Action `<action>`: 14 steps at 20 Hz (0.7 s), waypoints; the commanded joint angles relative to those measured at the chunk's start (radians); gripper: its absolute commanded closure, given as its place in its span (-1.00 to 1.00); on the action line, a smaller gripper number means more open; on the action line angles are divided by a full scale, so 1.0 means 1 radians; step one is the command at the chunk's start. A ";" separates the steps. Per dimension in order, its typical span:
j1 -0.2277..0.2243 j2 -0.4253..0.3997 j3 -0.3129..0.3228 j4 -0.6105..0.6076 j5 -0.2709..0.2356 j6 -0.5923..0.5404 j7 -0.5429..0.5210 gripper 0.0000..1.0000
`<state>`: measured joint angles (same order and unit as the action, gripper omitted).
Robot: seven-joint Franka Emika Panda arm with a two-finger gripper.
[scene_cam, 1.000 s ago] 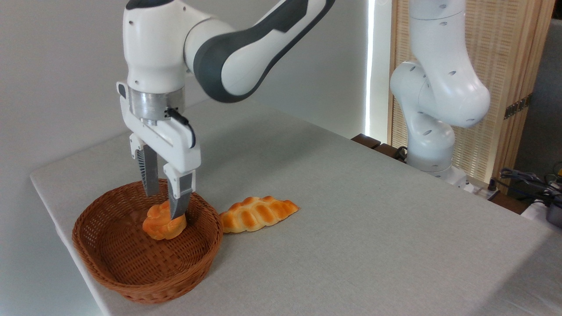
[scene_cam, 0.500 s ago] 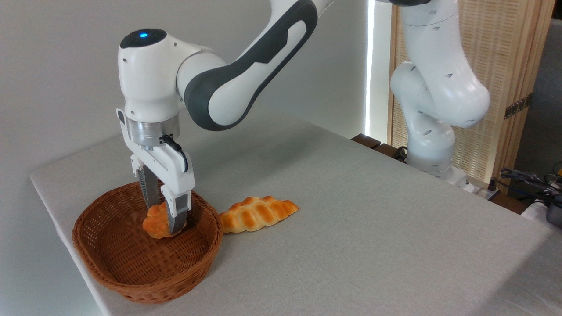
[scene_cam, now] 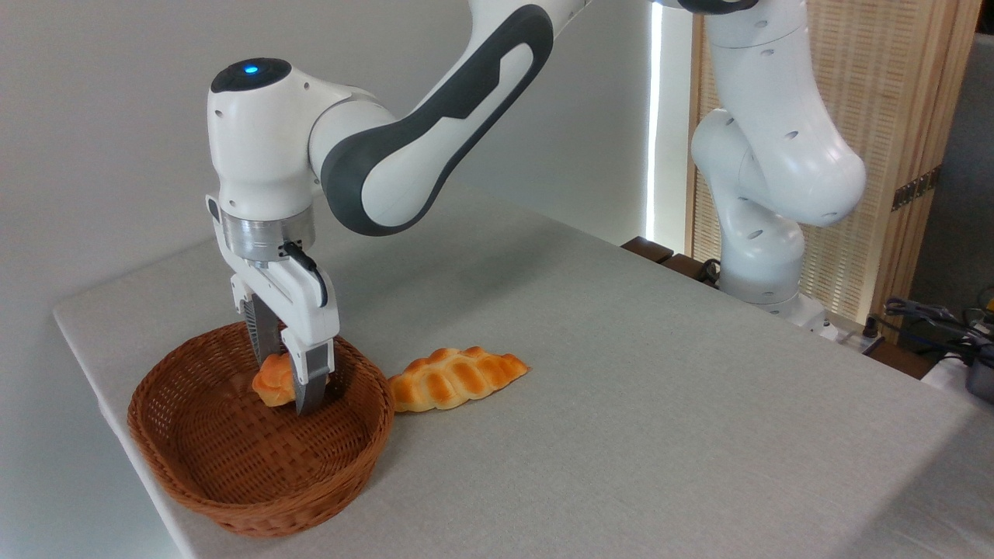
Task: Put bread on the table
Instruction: 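Close the gripper on the round bread roll inside the basket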
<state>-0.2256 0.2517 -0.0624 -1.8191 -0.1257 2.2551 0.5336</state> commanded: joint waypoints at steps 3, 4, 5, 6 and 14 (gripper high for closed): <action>0.000 0.003 0.004 0.007 -0.003 0.015 0.003 -0.02; 0.000 0.003 0.004 0.007 -0.005 0.015 0.003 -0.02; 0.000 0.003 0.004 0.009 -0.005 0.015 0.003 -0.02; 0.000 0.003 0.004 0.007 -0.005 0.015 0.003 -0.03; 0.008 -0.071 0.042 0.017 -0.011 0.011 -0.006 -0.07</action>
<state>-0.2168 0.2375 -0.0523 -1.7959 -0.1257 2.2609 0.5335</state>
